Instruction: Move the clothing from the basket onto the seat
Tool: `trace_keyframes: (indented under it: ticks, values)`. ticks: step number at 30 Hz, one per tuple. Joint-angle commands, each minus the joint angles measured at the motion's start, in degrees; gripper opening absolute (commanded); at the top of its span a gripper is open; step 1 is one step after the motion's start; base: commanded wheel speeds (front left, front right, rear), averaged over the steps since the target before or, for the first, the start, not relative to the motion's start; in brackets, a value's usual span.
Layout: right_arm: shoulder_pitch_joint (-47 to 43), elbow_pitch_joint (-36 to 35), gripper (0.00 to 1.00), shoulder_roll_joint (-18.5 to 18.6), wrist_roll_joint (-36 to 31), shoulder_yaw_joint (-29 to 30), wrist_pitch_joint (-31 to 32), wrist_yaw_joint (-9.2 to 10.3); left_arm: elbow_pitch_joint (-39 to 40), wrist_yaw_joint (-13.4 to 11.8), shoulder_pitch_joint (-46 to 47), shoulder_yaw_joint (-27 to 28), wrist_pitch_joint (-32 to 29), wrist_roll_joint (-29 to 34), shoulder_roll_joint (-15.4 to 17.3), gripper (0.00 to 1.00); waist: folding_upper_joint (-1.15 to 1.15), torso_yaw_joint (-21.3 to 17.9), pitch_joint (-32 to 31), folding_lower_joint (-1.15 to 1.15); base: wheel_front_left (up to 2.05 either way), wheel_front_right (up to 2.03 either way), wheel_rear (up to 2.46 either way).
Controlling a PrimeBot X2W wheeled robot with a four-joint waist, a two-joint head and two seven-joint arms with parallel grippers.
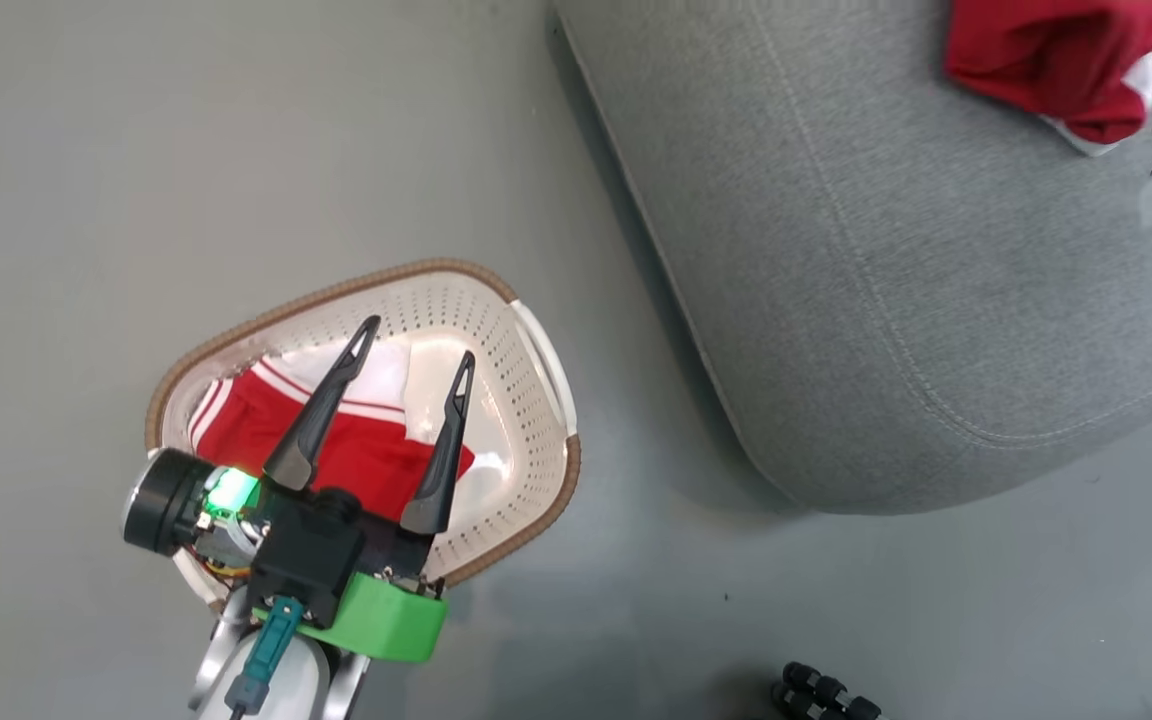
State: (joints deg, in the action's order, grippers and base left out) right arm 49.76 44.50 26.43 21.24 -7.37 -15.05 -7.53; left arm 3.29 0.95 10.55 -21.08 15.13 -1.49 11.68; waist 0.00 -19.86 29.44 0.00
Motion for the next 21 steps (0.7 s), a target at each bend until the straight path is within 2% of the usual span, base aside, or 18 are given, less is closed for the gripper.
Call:
trace_keyframes:
  ticks: [1,6,14,18,21]
  values:
    - [-1.7,-1.5,1.00,0.7,0.8,-0.2,-0.2,0.08,-0.2,0.2,-1.0,0.2,0.0,-0.4,-0.4,1.00,0.00,-2.0,-4.3,0.00,0.00,0.00,0.00]
    - [-6.3,-8.1,1.00,1.4,3.8,-0.3,-0.2,0.08,0.2,0.3,-1.9,1.1,0.0,0.0,-1.4,1.00,0.00,-2.0,-7.7,0.00,0.00,0.00,0.00]
    - [-15.7,-26.8,1.00,0.8,4.6,2.0,-0.2,0.07,1.4,0.2,-2.3,3.9,0.0,0.0,-3.0,1.00,0.00,0.6,-12.2,0.00,0.00,0.00,0.00]
    - [-21.9,-37.4,1.00,-1.7,3.8,4.2,-0.2,0.08,2.1,-0.1,-3.2,5.2,0.0,0.1,-3.8,1.00,0.00,2.6,-13.9,0.00,0.00,0.00,0.00]
    - [-27.0,-44.4,1.00,-5.2,3.1,6.6,-0.2,0.08,2.7,-0.5,-3.7,6.1,0.0,0.0,-4.6,1.00,0.00,4.7,-15.2,0.00,0.00,0.00,0.00]
